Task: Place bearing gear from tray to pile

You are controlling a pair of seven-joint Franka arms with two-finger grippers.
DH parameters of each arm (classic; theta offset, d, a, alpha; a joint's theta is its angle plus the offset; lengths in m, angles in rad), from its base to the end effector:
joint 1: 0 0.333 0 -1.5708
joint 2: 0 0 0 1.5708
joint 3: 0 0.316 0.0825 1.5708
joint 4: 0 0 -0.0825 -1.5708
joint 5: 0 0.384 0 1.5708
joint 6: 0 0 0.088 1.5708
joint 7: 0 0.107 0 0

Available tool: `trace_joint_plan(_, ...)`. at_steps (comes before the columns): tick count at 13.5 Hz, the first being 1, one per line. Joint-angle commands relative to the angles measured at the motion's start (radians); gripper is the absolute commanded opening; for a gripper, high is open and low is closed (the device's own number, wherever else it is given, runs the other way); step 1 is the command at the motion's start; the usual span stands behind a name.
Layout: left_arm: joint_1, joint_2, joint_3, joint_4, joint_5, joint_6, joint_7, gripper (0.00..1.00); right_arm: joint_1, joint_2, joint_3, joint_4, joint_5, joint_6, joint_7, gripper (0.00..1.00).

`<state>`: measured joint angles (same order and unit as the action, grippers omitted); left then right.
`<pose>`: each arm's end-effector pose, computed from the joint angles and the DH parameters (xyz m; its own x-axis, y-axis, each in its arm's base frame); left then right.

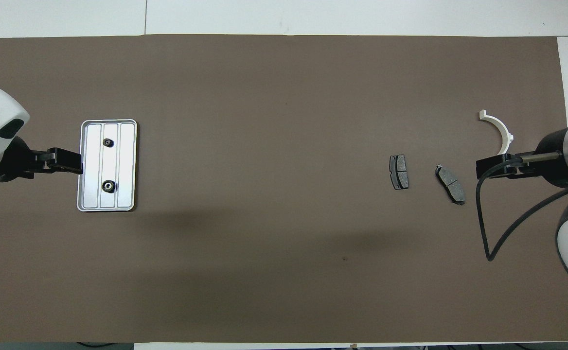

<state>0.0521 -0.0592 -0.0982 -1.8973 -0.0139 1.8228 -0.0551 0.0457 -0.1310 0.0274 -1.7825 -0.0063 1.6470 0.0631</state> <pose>0.5415 -0.0271 0.5230 0.9998 0.0127 -0.0160 0.0128 -0.9999 0.0067 0.5161 0.0380 0.6009 0.9999 0.0102 -0.0039 0.0103 -0.9999 0.0101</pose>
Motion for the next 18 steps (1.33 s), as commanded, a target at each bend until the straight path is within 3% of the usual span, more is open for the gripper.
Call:
trace_joint_plan(1,0.009,0.056,-0.005,-0.106,0.008,0.182,0.018,0.95,-0.01,-0.013,-0.001,-0.022,0.028,0.017,-0.031,1.0)
trace_joint_plan(4,0.044,0.079,-0.005,-0.238,0.008,0.386,0.04,0.93,-0.009,-0.013,-0.001,-0.022,0.028,0.014,-0.029,1.0)
trace_joint_plan(7,0.063,0.154,-0.005,-0.252,0.008,0.46,0.083,0.93,-0.01,-0.013,-0.001,-0.022,0.028,0.011,-0.032,1.0)
trace_joint_plan(11,0.071,0.2,-0.005,-0.255,0.008,0.487,0.09,0.93,-0.018,-0.013,-0.003,-0.02,0.028,0.02,-0.034,1.0)
trace_joint_plan(18,0.069,0.183,-0.005,-0.325,0.006,0.5,0.089,0.93,-0.024,-0.01,-0.006,-0.015,0.028,0.016,-0.032,1.0)
